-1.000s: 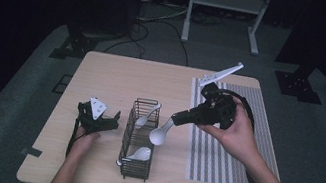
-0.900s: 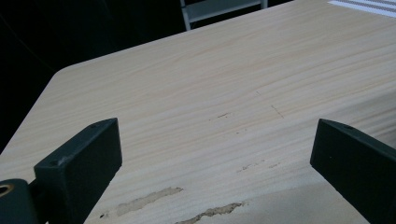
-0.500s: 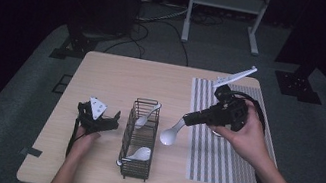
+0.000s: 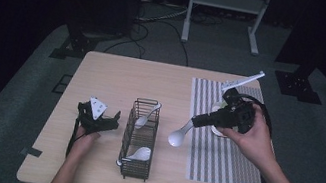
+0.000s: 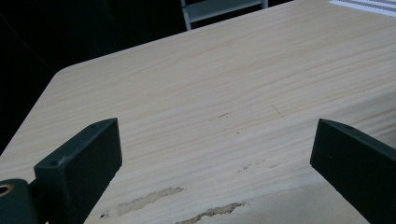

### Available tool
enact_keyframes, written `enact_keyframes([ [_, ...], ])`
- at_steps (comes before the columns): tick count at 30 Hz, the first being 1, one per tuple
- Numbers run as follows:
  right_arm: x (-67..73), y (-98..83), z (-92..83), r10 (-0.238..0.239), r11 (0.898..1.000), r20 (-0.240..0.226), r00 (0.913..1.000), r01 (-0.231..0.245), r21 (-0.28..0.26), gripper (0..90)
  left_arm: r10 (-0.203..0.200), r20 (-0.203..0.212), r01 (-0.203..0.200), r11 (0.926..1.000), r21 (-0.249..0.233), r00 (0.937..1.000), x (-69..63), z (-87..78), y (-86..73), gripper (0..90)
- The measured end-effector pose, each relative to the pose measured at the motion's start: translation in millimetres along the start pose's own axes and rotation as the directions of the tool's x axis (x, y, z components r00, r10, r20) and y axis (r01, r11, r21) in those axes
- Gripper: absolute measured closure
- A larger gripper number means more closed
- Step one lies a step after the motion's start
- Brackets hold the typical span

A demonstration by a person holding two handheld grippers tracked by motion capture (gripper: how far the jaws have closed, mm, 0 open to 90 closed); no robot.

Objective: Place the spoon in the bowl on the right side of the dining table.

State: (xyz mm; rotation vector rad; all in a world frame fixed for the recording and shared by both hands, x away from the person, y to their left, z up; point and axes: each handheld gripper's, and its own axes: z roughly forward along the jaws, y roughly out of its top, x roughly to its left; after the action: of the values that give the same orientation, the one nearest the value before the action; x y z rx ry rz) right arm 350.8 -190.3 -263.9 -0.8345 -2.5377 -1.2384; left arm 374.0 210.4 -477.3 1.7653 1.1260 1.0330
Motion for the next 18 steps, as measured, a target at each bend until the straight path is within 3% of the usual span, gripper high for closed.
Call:
enact_keyframes([
  [18,-15.5,-10.0,-6.1,0.043,0.999,0.020,0.9989,-0.043,-0.009,85.5,0.002,-0.001,-0.002,1.0000,0.001,1.0000,-0.2,0.0,0.0,1.1],
])
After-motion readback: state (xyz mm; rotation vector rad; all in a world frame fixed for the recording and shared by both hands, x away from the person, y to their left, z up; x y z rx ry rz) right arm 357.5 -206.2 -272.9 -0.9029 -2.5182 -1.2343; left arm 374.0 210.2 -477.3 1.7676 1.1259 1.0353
